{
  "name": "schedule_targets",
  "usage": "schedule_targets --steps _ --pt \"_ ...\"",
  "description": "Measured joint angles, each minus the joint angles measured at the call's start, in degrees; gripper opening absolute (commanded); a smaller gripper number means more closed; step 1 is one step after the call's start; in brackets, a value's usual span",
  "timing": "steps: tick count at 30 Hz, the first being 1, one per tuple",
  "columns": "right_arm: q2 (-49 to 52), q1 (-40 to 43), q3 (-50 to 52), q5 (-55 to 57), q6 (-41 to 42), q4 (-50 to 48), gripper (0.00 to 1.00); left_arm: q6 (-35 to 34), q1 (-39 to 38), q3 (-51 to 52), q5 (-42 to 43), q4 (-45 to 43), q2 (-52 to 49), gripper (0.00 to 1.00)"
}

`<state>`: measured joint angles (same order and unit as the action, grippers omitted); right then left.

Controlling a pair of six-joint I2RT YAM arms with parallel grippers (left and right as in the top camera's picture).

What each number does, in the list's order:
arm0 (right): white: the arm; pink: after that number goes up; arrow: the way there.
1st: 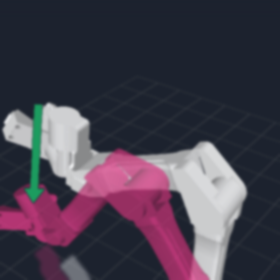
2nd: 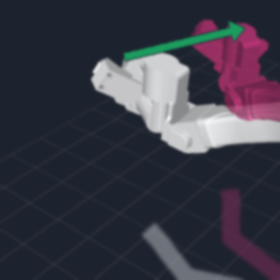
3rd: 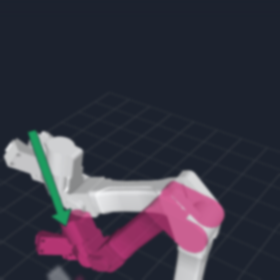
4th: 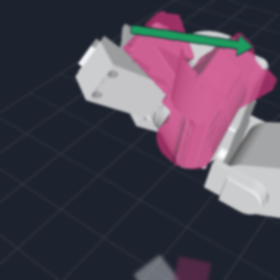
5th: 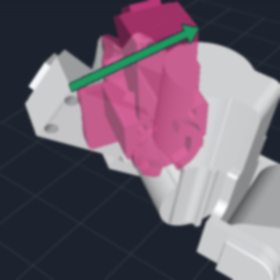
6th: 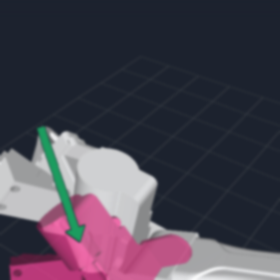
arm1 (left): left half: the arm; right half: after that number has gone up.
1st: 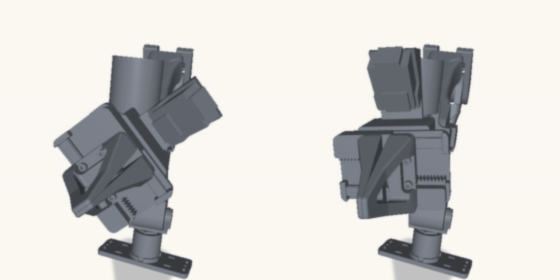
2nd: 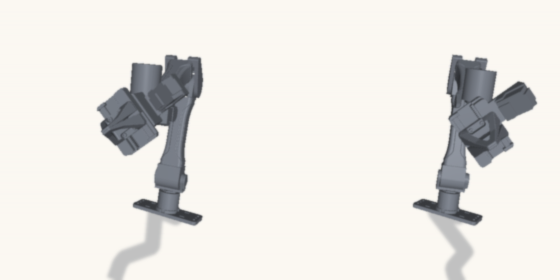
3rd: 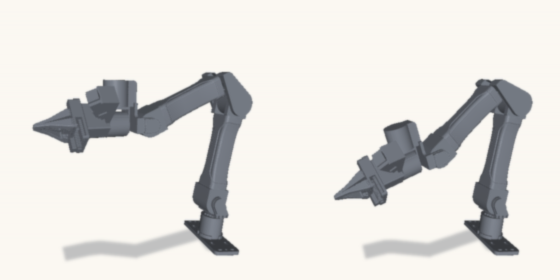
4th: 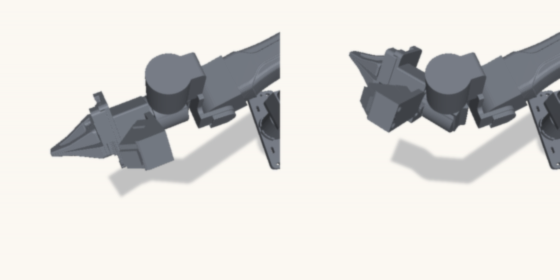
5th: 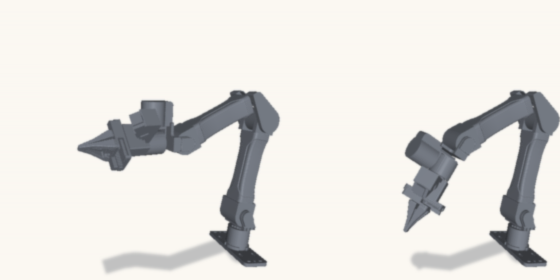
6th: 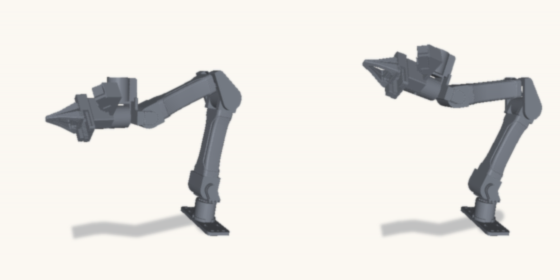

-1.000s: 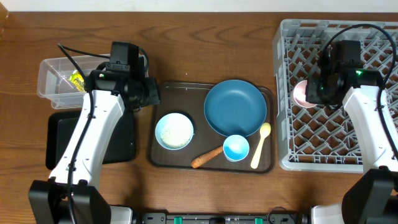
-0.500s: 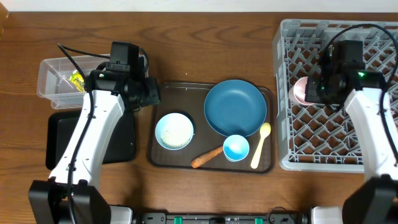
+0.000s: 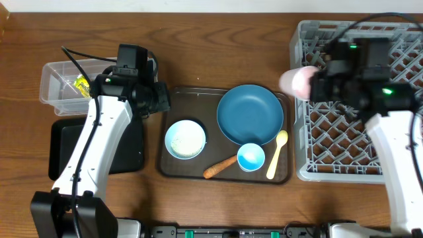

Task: Sort waste into correct bins and load items into the dishwasher rack
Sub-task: 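Carry the pink cup back and lower it onto the blue plate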

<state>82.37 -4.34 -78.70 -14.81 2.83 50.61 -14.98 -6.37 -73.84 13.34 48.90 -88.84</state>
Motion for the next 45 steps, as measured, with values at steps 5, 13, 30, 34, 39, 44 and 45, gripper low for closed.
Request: schedule_targets --steps 5,13,30,34,39,44,45 --pt "6.03 -6.45 0.00 -1.22 -0.09 -0.33 0.01 0.00 0.00 0.00 0.00 0.00 0.00 0.42" --pt "17.11 -14.49 0.00 1.81 -0.02 -0.35 0.01 0.00 0.00 0.00 0.00 0.00 0.00 0.42" --pt "24.57 -18.08 0.00 6.93 1.79 -1.07 0.14 0.00 0.00 0.00 0.00 0.00 0.00 0.42" --pt "24.57 -18.10 0.00 7.37 2.16 -0.98 0.20 0.00 0.00 0.00 0.00 0.02 0.00 0.42" --pt "24.57 -18.10 0.00 7.58 2.60 -0.92 0.34 0.00 0.00 0.00 0.00 0.00 0.00 0.43" --pt "24.37 -18.10 0.00 6.84 3.02 -0.92 0.50 0.00 -0.17 0.00 0.00 -0.26 0.00 0.42" --pt "24.09 -18.08 0.00 6.75 3.17 -0.92 0.55 0.02 -0.31 0.00 0.00 -0.57 0.00 0.42"
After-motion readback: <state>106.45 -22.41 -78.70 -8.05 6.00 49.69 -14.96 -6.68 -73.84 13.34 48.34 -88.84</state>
